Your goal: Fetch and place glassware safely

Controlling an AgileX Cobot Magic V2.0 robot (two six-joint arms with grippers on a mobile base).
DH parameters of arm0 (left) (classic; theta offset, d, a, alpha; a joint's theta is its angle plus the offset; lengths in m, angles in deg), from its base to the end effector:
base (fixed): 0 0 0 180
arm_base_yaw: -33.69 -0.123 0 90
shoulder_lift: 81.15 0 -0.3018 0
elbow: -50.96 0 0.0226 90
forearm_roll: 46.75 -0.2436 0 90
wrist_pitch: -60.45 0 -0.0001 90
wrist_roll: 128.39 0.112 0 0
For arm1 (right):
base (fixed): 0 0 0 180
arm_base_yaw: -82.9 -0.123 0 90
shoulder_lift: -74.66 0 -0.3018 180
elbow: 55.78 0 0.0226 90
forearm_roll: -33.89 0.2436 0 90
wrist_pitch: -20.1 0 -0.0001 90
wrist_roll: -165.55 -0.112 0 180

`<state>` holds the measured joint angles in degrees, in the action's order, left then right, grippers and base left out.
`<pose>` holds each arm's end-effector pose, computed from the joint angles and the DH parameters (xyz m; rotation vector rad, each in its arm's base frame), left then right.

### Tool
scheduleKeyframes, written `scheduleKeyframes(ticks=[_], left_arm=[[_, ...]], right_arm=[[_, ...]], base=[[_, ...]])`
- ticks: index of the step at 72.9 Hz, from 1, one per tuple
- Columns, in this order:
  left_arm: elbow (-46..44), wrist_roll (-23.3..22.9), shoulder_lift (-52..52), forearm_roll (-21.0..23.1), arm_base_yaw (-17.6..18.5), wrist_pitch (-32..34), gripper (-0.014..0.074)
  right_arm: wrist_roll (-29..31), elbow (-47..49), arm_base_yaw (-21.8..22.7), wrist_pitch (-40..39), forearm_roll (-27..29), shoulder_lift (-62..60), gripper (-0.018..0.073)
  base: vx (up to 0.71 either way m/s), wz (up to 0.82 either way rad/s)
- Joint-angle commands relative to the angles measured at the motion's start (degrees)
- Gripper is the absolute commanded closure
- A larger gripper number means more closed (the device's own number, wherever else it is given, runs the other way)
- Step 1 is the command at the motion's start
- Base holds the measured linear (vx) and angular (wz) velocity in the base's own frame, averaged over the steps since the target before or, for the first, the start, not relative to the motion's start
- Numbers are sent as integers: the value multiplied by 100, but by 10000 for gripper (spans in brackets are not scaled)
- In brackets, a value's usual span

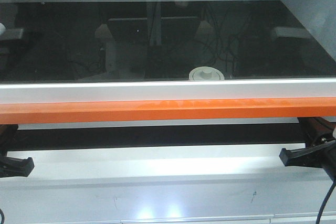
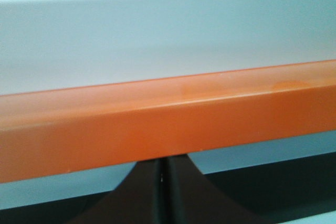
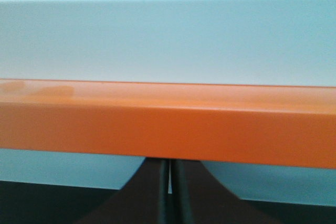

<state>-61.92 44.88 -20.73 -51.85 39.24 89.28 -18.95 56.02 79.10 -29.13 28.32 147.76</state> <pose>0.1673 -0.0211 0.2377 0.0813 1.7244 -0.1377 0.1929 0.0211 0.2314 -0.0983 1.6075 0.1221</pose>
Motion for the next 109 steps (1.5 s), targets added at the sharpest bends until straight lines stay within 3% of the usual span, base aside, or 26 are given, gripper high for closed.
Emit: scheduleKeyframes(ticks=[1,14,49,67,79,95,109], left_arm=[[-558,15,-421,69,-3,1859,603],[-696,20,-679,69,-3,1639,603],[-734,-38,-998,74,-3,1602,603],[-1336,-38,-1307,56,-3,559,603],[-1573,-50,-1762,62,-3,-148,603],[-1571,-39,-2706,68,-3,-2209,603],[-1096,2,-3564,68,-3,-3075,603]], right_arm=[[37,476,5,-1330,-142,-85,560],[37,531,5,-1239,-227,-354,560],[35,1138,5,-75,-245,-1361,560],[-6,1233,5,382,-253,-1716,560],[-438,1233,5,1120,-617,-2233,560],[-2029,1233,5,3529,-1729,-3602,560],[-2645,1099,5,4726,-2492,-4700,560]], base=[[0,-1],[0,-1],[0,0],[0,0],[0,0],[0,0],[0,0]])
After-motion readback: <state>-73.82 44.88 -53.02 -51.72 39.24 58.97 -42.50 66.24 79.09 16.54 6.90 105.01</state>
